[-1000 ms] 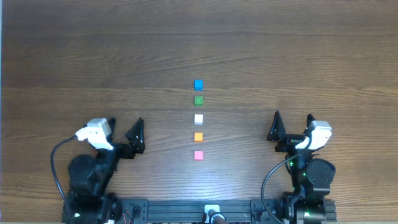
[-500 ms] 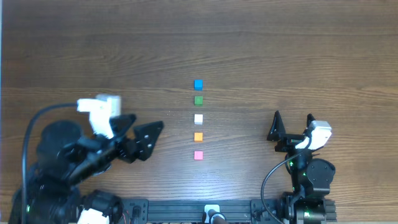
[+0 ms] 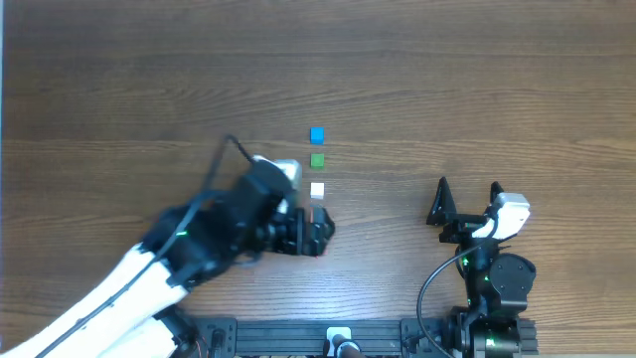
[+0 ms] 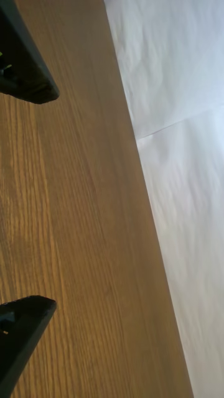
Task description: Stack Cubes
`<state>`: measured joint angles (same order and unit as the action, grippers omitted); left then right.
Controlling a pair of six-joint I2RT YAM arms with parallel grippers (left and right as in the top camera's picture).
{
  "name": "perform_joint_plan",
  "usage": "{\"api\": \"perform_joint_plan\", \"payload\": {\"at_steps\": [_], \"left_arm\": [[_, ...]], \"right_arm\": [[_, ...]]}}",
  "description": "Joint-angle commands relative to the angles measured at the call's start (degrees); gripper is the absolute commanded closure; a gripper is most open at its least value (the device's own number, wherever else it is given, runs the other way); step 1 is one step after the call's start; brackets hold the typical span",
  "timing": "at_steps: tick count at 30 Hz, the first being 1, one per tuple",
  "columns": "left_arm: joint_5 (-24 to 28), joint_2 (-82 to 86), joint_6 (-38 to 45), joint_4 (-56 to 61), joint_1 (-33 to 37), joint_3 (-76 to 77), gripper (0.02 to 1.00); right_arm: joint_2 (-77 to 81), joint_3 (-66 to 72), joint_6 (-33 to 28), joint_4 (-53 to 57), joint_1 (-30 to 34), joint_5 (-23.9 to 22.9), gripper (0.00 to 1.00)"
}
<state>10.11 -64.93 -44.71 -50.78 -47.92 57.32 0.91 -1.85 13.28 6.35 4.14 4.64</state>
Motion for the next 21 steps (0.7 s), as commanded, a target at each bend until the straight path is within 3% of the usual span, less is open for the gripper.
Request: {"api": "perform_joint_plan", "payload": {"at_steps": [1,9,21], "left_arm": [[-4.74,-3.69,-7.8,-0.46,-4.61,0.44,0.02],[-9.14,-11.87,-17.49,-0.98,-9.11,-1.09,0.036],[-8.9,-20.46,-20.28,-0.22,-9.35,-1.09,0.082]], "right_arm": [[-0.55,0.46,-0.04,-0.15,-0.11,0.66,0.009],[-0.55,0.46,-0.04,-0.15,-0.11,0.66,0.007],[-0.55,0.46,-0.04,-0.15,-0.11,0.66,0.009]]}}
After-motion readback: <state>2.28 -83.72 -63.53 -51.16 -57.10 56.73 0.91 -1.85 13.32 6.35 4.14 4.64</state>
